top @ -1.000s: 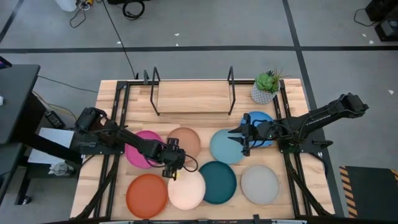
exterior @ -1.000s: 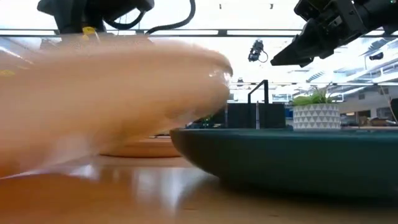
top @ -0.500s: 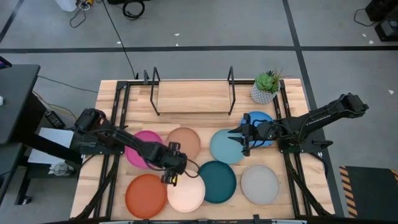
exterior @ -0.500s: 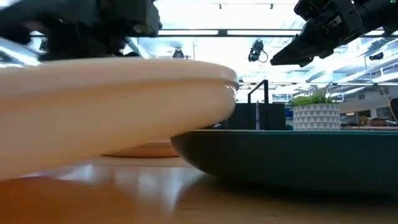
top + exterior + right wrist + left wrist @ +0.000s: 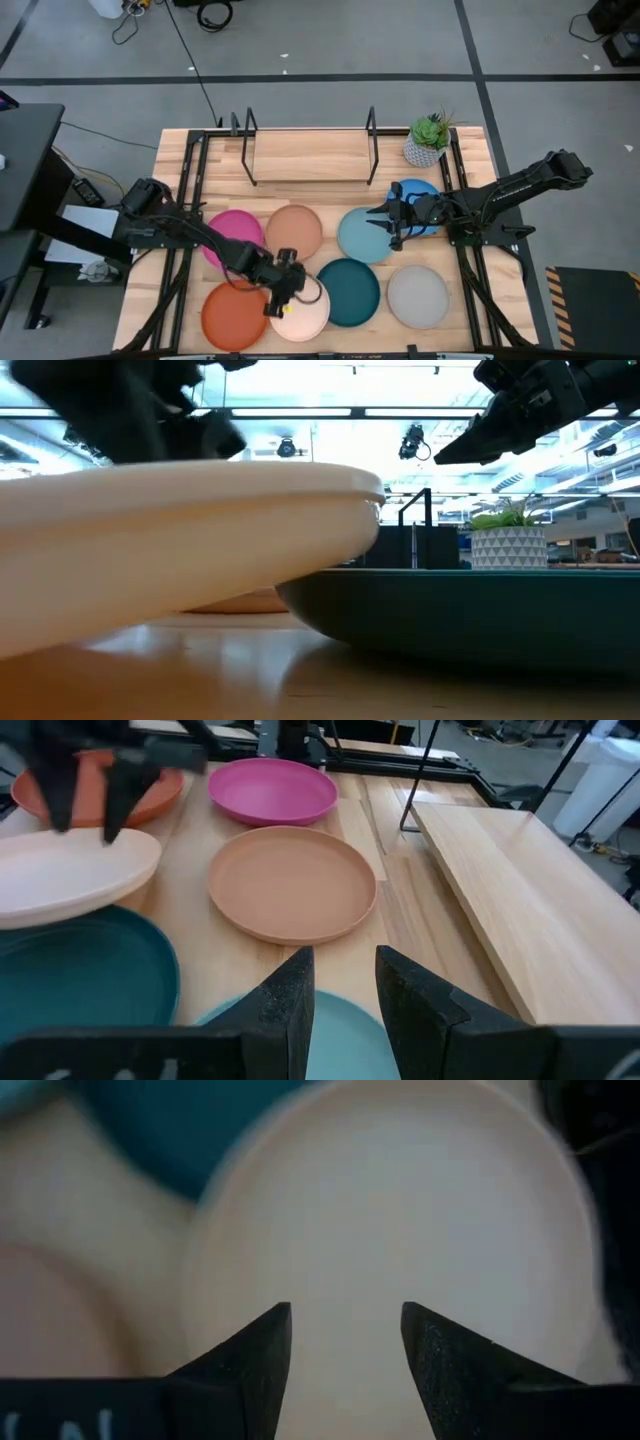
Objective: Place and stack plates onto a shelf
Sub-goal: Adjust the plates
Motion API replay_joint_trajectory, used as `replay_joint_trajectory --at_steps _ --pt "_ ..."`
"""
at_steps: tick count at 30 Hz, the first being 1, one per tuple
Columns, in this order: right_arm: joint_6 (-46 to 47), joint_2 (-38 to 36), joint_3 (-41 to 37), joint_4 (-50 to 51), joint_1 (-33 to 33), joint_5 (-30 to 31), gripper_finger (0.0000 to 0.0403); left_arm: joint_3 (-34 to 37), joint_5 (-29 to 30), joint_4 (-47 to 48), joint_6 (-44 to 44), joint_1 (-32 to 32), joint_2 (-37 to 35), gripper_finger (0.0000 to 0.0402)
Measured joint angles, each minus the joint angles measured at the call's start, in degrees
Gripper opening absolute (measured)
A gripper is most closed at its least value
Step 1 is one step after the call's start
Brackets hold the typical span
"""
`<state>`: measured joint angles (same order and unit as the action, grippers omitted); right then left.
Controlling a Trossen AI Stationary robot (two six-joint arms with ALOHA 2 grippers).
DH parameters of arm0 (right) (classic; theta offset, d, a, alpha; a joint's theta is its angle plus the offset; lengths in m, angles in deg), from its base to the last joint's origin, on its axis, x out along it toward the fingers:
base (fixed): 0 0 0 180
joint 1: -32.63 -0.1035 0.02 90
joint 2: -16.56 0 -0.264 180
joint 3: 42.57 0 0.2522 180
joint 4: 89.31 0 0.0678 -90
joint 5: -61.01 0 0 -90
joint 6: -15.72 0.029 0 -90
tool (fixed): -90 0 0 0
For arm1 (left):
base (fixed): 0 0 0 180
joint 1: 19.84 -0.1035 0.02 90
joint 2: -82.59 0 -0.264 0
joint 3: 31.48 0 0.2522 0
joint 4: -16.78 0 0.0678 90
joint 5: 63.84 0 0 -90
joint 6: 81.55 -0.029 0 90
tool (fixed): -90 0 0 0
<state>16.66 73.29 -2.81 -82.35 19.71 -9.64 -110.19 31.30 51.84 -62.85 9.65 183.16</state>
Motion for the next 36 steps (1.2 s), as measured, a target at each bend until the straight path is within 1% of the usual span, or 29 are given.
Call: replay_joint_trajectory --at_steps 3,6,11,17,20,23,26,29,32,36 --pt "0.9 0.0 0.0 0.0 -0.4 -2.1 0.0116 0.0 -0.3 -0.4 4.3 1.4 3.2 0.0197" --pt "1.0 0.0 0.0 -0.4 -0.9 -3.6 0.0116 0.1 -2.0 0.6 9.3 1.9 5.5 0.0197" --pt "0.9 0.0 0.0 -1.1 -1.6 -4.0 0.0116 0.0 -2.4 1.8 15.1 2.0 6.0 0.0197" --pt "0.8 0.0 0.0 -1.1 -2.5 -4.1 0.0116 0.0 -2.4 7.2 19.7 2.0 6.0 0.0197" --pt "0.8 0.0 0.0 -1.1 -3.0 -4.1 0.0116 0.0 -3.3 10.1 21.1 2.0 5.6 0.0197" --pt "0.8 0.0 0.0 -1.1 -3.1 -4.1 0.0116 0.1 -3.5 10.7 21.1 2.0 4.7 0.0197" --pt "0.9 0.0 0.0 -1.1 -3.1 -4.1 0.0116 0.1 -2.9 11.3 20.8 2.0 3.1 0.0197" --pt "0.9 0.0 0.0 -1.1 -3.1 -4.2 0.0116 0.0 -2.3 14.6 20.7 2.0 2.6 0.0197" --pt "1.0 0.0 0.0 -0.8 -3.1 -5.8 0.0116 0.1 -2.1 17.4 20.7 2.0 2.6 0.0197" --pt "3.5 0.0 0.0 2.0 -3.1 -8.9 0.0116 0.1 -2.1 16.4 20.6 2.0 2.6 0.0197"
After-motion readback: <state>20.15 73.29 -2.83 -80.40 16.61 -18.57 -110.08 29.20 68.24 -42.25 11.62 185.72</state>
